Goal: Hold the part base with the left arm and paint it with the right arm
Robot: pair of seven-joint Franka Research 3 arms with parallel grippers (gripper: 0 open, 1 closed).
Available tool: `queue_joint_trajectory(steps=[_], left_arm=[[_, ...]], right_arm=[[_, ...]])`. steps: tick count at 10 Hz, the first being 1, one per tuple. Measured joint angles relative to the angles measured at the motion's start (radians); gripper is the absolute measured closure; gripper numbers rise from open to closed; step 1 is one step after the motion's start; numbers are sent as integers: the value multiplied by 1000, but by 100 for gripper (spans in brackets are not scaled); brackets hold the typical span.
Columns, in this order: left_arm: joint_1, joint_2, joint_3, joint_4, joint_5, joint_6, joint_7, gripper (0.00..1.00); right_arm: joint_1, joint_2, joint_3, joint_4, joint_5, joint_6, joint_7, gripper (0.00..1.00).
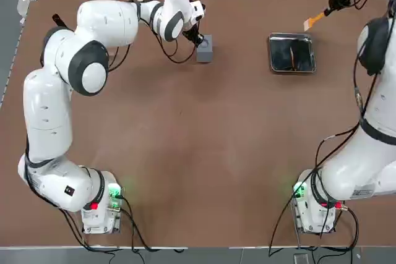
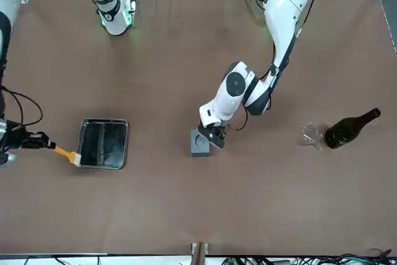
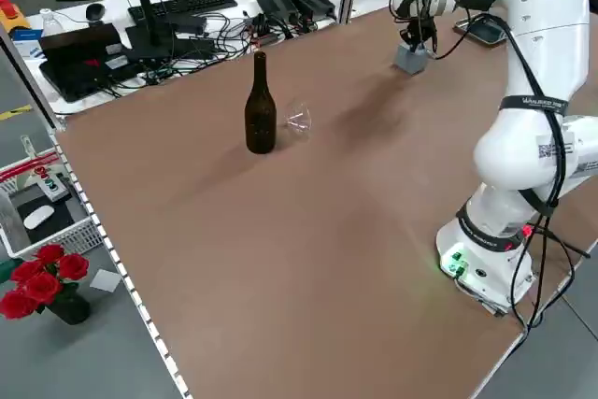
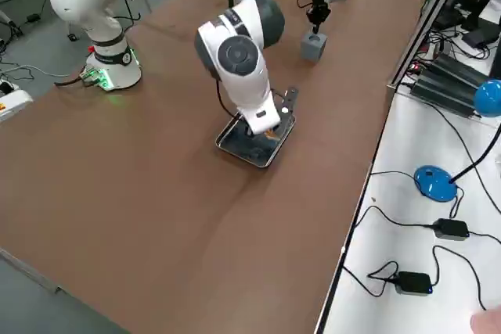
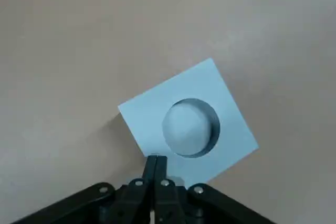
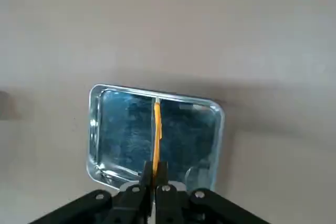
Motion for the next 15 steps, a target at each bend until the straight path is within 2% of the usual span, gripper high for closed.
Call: queue_joint_trajectory(steps=[2, 4, 6, 10, 13, 15], left_arm=[[2, 0, 0, 0, 0, 0, 0, 99], [2, 0, 0, 0, 0, 0, 0, 99], [2, 0, 1, 0, 0, 0, 0, 99], [2, 0, 1, -1, 0, 0, 0, 99], [2, 0, 1, -1, 0, 0, 0, 99], [1, 0, 1, -1, 0, 0, 0, 99]], right_arm=[[3, -69, 78, -126, -134, 104, 120, 96], [4, -90, 130, -166, -316, 129, 283, 96], [4, -93, 170, -171, -447, 129, 420, 96], [6, -93, 281, -186, -567, 128, 653, 95], [7, -88, 313, -200, -640, 147, 710, 96], [7, -82, 341, -203, -646, 157, 745, 96]])
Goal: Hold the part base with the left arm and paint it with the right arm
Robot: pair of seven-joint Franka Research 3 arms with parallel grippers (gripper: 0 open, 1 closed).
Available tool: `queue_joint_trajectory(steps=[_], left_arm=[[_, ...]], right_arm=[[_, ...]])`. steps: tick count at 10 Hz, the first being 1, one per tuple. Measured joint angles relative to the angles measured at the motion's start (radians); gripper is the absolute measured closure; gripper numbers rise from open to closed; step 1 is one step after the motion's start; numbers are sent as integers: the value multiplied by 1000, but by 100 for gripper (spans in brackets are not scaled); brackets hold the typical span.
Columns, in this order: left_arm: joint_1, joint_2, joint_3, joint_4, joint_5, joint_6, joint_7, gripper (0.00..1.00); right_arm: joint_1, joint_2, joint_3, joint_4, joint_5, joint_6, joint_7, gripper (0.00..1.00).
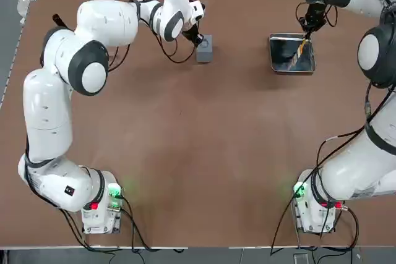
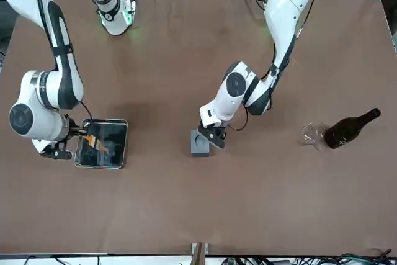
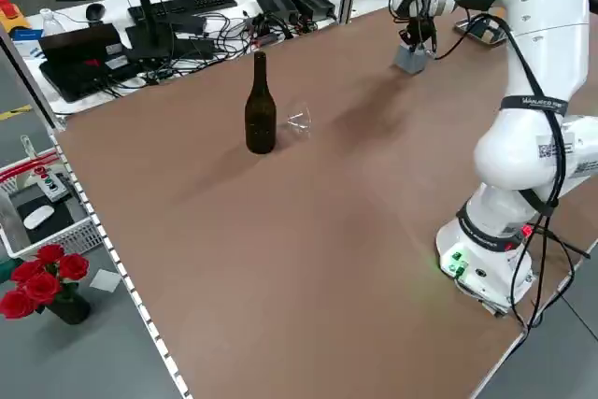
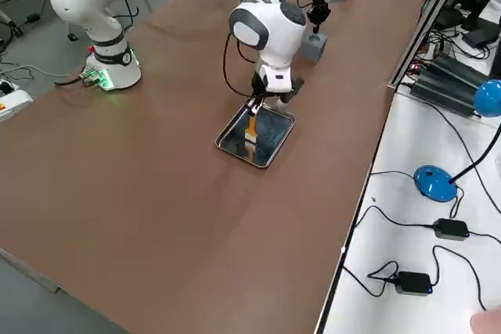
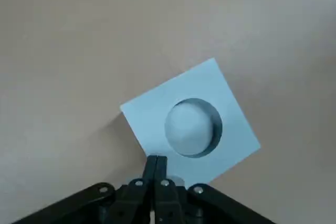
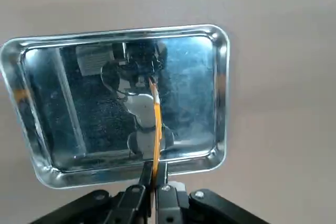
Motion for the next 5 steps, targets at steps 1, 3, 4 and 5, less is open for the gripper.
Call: queue_joint_trajectory(steps=[1, 3, 4, 5], left_arm=[[0, 0, 0, 0, 0, 0, 0, 99], [-1, 0, 0, 0, 0, 0, 0, 99], [-1, 0, 0, 0, 0, 0, 0, 99], [-1, 0, 0, 0, 0, 0, 0, 99]], right_arm=[[0, 5, 22, -1, -1, 6, 28, 96], [1, 17, 67, -1, -1, 18, 93, 96], [2, 23, 85, -2, -2, 25, 119, 96], [2, 27, 101, -2, -2, 28, 142, 96]])
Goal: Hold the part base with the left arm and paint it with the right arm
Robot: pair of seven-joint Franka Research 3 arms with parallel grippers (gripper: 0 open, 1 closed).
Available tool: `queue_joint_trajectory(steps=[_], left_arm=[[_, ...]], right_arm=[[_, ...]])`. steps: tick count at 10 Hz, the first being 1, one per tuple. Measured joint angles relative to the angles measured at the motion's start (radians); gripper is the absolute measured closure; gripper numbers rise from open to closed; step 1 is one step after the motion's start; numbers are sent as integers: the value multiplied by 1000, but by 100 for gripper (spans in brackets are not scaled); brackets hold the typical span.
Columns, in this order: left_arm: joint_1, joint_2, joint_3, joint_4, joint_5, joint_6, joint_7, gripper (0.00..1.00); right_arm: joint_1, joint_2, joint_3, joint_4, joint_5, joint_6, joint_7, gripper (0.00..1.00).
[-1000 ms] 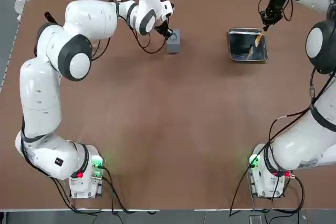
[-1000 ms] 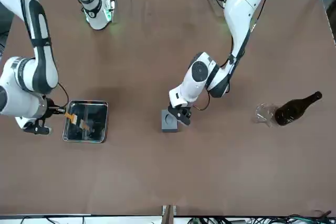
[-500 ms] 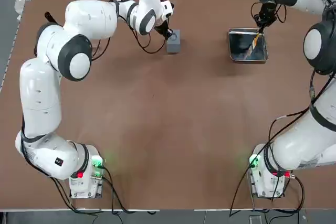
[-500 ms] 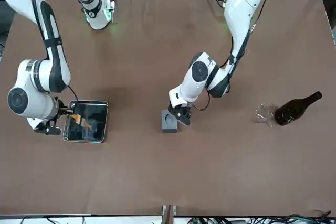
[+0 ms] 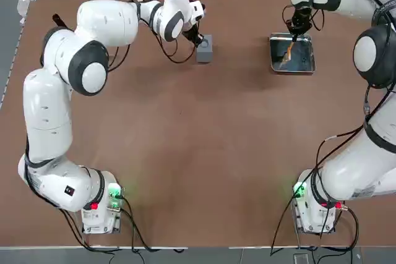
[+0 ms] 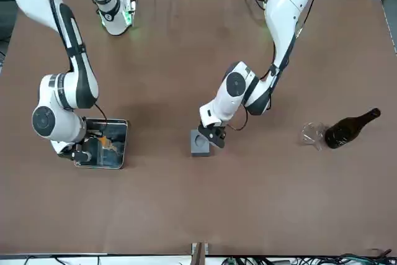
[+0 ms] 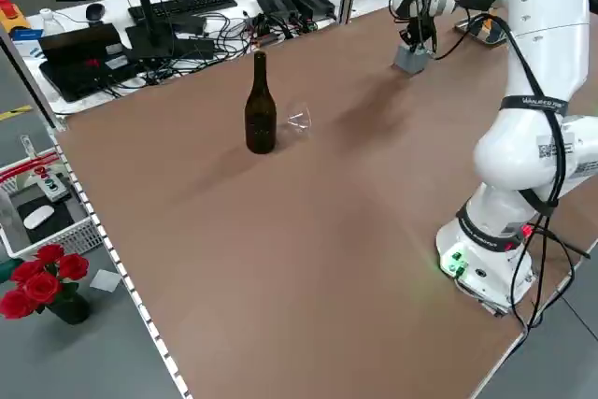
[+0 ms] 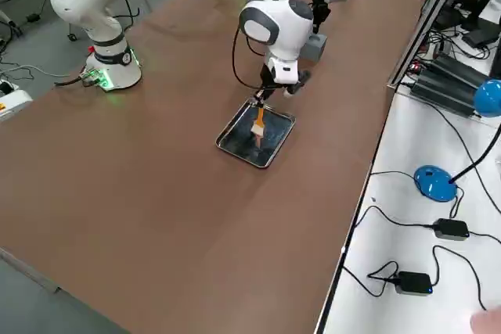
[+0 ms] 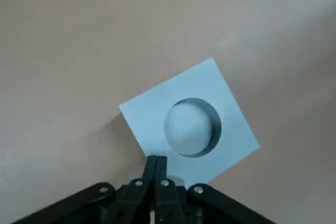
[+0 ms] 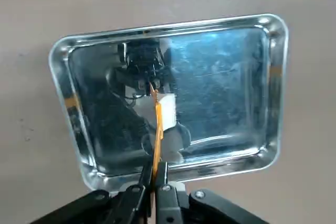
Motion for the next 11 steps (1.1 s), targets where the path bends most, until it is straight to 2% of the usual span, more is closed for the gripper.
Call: queue_joint_trajectory(steps=[4, 8, 11], left_arm=[[-1, 0, 0, 0, 0, 0, 0, 99], [-1, 0, 0, 0, 0, 0, 0, 99], [-1, 0, 0, 0, 0, 0, 0, 99]], right_arm=[[0, 1, 58, 0, 5, -4, 63, 96], [-9, -5, 59, 1, 108, -51, -7, 96], [-24, -15, 50, 3, 120, -56, -86, 96]])
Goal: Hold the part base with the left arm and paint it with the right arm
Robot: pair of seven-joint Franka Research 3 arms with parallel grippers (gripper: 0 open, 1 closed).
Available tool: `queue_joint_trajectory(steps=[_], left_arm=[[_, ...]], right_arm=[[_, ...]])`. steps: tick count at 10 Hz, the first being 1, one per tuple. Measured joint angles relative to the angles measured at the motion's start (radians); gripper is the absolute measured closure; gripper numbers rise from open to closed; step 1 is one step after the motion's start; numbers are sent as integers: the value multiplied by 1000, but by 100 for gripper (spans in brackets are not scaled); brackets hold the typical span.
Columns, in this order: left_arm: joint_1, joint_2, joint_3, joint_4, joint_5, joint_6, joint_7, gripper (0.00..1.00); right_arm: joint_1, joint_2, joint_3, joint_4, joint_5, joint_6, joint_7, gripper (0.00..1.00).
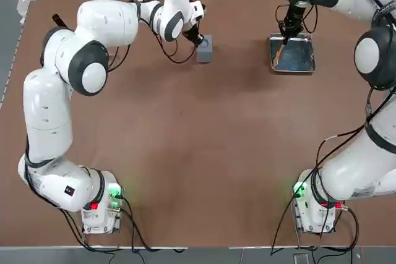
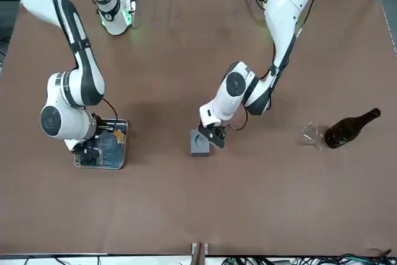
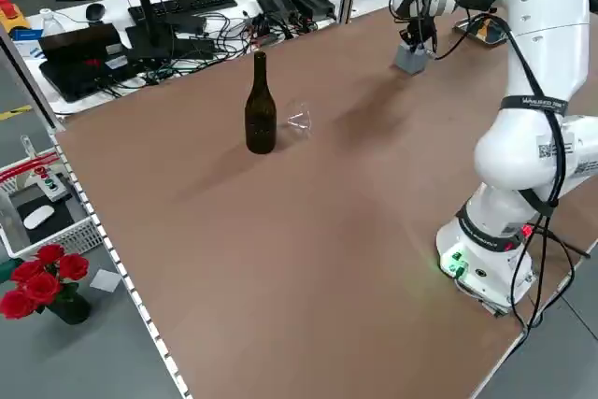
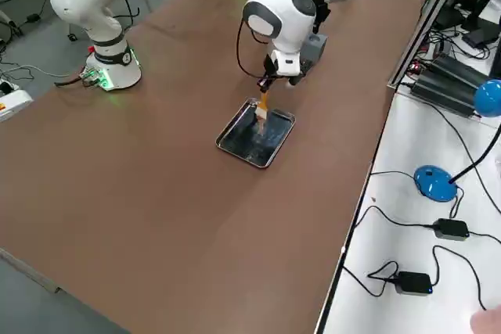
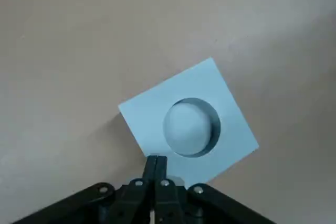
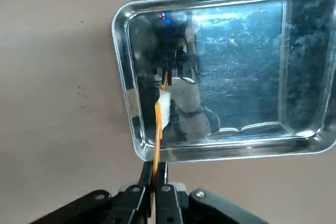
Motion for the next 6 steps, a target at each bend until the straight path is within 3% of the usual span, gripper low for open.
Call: queue_joint_trajectory(steps=[6], left_arm=[[0, 0, 0, 0, 0, 0, 1, 99]], right_arm=[[-27, 12, -151, -4, 1, 126, -316, 96]])
